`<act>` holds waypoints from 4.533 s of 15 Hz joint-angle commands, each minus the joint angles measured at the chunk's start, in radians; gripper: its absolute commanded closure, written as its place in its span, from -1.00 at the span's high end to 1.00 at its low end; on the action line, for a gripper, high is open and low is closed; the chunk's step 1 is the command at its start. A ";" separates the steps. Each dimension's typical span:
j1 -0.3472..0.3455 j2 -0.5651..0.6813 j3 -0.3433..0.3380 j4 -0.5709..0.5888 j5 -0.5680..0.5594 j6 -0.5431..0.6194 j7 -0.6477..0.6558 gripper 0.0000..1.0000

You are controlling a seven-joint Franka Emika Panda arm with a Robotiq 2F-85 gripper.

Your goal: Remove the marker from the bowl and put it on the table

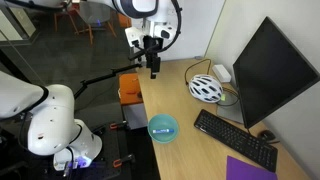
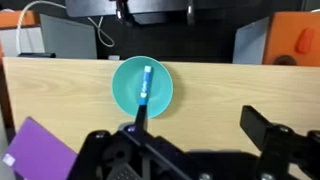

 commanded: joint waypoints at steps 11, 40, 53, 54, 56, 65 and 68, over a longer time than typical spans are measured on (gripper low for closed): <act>-0.052 0.051 -0.103 -0.130 -0.153 0.290 0.016 1.00; -0.081 0.528 -0.276 -0.346 -0.012 0.950 -0.171 1.00; -0.050 0.567 -0.300 -0.353 -0.069 0.946 -0.096 -0.98; -0.042 0.533 -0.308 -0.368 -0.096 0.930 -0.067 -0.96; -0.050 0.446 -0.289 -0.390 -0.074 0.859 -0.108 -0.90; -0.034 0.246 -0.166 -0.360 -0.114 0.767 0.077 -0.90; 0.008 0.327 -0.060 -0.299 -0.152 0.790 0.230 -0.90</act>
